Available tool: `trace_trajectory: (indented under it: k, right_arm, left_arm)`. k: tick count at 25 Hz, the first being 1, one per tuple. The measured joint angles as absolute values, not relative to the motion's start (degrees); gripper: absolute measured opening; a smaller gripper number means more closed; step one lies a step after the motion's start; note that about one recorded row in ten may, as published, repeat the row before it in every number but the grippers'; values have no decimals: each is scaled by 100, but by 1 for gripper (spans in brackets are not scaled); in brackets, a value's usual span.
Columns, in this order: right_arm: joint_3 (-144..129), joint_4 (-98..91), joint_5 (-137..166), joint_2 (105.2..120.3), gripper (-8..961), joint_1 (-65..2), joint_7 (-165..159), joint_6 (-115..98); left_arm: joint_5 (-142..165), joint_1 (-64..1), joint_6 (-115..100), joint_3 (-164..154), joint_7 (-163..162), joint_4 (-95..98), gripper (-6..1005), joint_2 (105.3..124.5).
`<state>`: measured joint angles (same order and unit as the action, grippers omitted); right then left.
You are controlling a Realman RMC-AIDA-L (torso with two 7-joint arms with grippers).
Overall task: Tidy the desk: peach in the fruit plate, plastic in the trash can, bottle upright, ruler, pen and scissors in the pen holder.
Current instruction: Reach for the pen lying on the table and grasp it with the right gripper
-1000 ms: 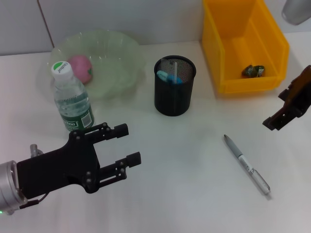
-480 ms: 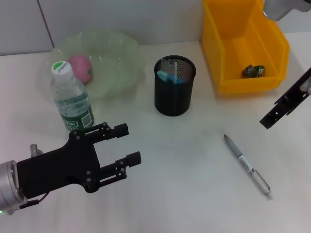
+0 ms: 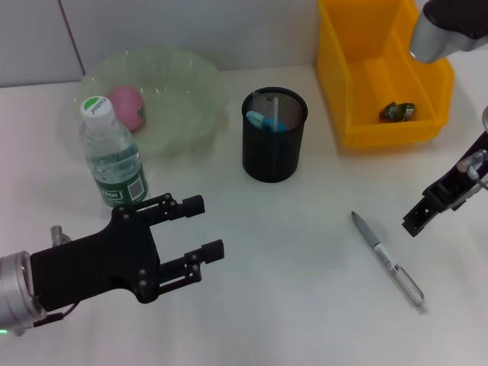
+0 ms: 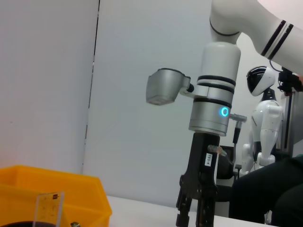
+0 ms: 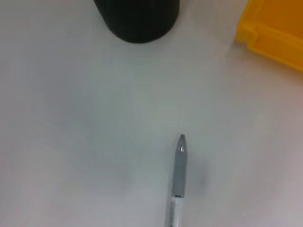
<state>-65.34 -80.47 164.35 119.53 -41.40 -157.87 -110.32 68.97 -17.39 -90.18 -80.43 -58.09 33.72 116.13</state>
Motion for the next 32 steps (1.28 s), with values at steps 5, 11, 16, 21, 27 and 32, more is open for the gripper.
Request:
trace_trajectory:
  k: [5,11,16,21,27,32]
  right_arm:
    - [-6554,-7992,16173,11953,825,-3991,-15907,-10753]
    - [-6756,-7892,16083,11954,823,-3796,-16033,-10436]
    - [-7029,-7873,16079,11954,821,-3660,-16166,-10208]
    - [-7280,-7755,16014,11957,819,-3642,-16310,-10038]
    - [-7519,-7618,15936,11964,817,-3638,-16450,-9863]
    - [-7729,-7668,15939,11962,815,-3621,-16595,-9836]
  left_arm:
    - [6914,-1737,-8948,-8041,-5807,3366,645,11633]
    - [6943,-1730,-8882,-8041,-5804,3357,645,11650]
    - [6944,-1728,-8862,-8041,-5803,3357,645,11655]
    - [6954,-1741,-8850,-8041,-5798,3357,645,11663]
    - [6954,-1736,-8841,-8041,-5792,3358,645,11671]
    - [6954,-1712,-8841,-8041,-5785,3363,645,11672]
